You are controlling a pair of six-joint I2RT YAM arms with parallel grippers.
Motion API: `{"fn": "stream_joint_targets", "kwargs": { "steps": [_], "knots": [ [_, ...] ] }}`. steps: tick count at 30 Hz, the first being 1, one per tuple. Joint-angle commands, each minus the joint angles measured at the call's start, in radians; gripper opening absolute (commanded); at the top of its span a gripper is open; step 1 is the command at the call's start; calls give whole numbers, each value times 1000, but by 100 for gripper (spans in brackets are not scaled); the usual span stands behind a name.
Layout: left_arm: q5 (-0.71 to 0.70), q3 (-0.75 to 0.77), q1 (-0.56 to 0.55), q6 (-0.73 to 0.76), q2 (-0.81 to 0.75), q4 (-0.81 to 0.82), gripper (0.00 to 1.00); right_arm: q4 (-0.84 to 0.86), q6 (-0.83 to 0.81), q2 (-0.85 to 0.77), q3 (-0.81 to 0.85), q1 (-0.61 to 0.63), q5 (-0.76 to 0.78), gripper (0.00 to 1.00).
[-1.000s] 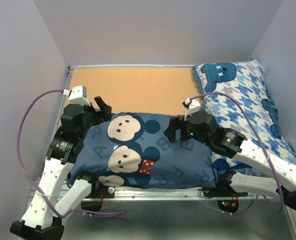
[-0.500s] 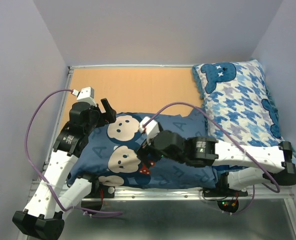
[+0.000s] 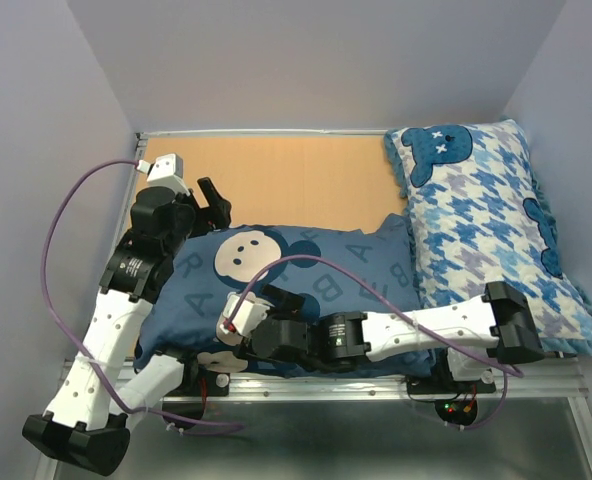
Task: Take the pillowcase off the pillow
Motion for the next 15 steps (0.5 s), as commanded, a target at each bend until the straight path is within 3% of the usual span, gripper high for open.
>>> {"fn": "stream_joint_targets", "kwargs": {
  "steps": [1, 9, 12, 13, 15],
  "knots": [
    [-15, 79, 2, 27, -1, 16, 99, 119, -53, 24, -40, -1, 107, 100],
    [5, 186, 2, 47, -9, -30, 98, 229, -101, 84, -92, -14, 125, 97],
    [21, 205, 2, 47, -20, -42, 98, 239, -107, 96, -85, -29, 121, 68],
    [25, 208, 2, 46, -26, -45, 98, 239, -109, 101, -80, -34, 122, 43],
    [39, 215, 2, 46, -32, -51, 96, 240, -109, 96, -66, -47, 113, 24]
  ]
}}
